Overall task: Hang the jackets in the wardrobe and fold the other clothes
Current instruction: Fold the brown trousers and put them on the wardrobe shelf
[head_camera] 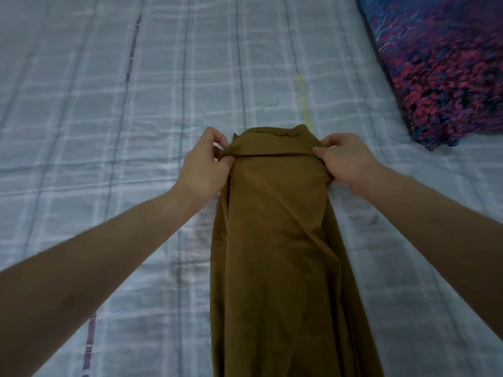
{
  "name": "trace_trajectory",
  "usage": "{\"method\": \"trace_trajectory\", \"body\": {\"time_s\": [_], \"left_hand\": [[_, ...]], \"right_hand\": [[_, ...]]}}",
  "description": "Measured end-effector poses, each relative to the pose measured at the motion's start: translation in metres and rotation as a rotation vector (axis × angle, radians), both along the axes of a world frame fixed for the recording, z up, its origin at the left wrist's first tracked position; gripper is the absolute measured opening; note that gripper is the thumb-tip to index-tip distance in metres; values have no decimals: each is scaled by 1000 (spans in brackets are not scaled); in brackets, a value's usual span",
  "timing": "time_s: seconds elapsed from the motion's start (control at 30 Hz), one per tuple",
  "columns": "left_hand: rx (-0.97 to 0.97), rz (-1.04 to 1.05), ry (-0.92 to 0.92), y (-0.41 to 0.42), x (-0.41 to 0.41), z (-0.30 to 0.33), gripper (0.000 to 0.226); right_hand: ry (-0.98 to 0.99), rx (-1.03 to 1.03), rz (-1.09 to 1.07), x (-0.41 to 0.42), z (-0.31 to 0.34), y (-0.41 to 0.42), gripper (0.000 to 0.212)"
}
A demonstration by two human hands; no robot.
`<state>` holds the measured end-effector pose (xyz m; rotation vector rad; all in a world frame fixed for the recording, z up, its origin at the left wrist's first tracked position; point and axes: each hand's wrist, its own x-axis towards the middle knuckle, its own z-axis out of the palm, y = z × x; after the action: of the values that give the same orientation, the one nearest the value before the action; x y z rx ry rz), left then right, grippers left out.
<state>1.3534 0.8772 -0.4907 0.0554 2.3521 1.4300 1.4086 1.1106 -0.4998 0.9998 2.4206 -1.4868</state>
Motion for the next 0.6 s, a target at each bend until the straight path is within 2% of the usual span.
{"method": "trace_trajectory", "body": {"time_s": [0.07,0.1,0.17,0.2,0.3,0.37,0.43,0.5,0.57,0.6], "left_hand": [[-22,22,-115,1,3,-9,32],[-50,32,-112,2,5,-13,36],[-93,34,99,5,10,-19,30],[-49,38,186,6,10,-20,26],[46,4,166,8,0,-28,29],[-10,-135,190,1,-9,-36,42],[-110,-235,335,-7,-17,-46,54],[-290,-165,438,-14,-26,-54,50],[-409,-160,380,-15,-33,-56,43],[-418,-205,354,-14,-34,-54,30]], "right_hand": [[16,4,-48,-1,-5,-8,22],[30,-42,-80,0,-5,-12,30],[86,-107,-112,7,-5,-20,45],[131,-91,-106,14,-3,-23,46],[213,127,-75,51,5,-31,38],[137,164,-50,79,9,-38,22],[-4,180,23,104,7,-39,9],[-122,217,162,126,4,-40,13],[-150,264,274,141,1,-40,18],[-128,293,306,145,-2,-38,16]]}}
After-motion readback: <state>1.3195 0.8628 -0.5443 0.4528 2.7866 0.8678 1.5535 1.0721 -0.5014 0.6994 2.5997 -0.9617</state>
